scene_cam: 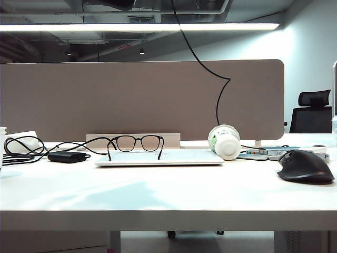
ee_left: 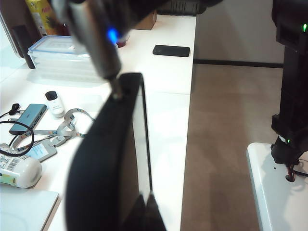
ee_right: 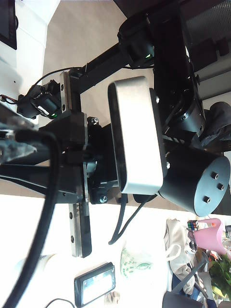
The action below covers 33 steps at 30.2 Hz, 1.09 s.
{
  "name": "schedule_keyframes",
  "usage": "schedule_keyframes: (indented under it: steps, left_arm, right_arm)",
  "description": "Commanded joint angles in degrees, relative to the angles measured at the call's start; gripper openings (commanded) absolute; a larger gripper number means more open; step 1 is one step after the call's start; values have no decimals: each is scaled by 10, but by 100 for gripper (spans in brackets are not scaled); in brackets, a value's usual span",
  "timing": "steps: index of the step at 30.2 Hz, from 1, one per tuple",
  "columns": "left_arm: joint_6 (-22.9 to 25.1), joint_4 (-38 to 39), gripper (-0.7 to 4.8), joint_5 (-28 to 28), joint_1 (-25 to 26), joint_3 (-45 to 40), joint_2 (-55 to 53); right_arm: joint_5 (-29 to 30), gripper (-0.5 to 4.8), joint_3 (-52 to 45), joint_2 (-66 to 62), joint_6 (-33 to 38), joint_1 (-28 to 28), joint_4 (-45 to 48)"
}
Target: Pick up the black phone, pick up the charger plug, insert the charger plug into the phone's charging port, and finally place the connected phone back on the desk.
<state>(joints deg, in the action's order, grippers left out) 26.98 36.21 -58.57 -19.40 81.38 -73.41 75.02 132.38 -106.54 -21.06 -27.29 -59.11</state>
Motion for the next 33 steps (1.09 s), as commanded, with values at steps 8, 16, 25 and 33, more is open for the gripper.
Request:
schedule_keyframes:
  steps: [8,16,25,33]
  left_arm:
    - [0,-15,-6,-12,1,5,4]
    - [-7,-16,-6,-13,1,5,4]
    - [-7,-16,-6,-13,1,5,4]
    - [-6,-16,-7,-13,1,5,4]
  right_arm:
    - [3,-8,3,12,-9,4,-11]
    - [-6,-8,3,12,-26,4,-29]
    - [-8,-8,2,12,-30,4,-29]
    - [-16,-8,3,12,-30,4,-28]
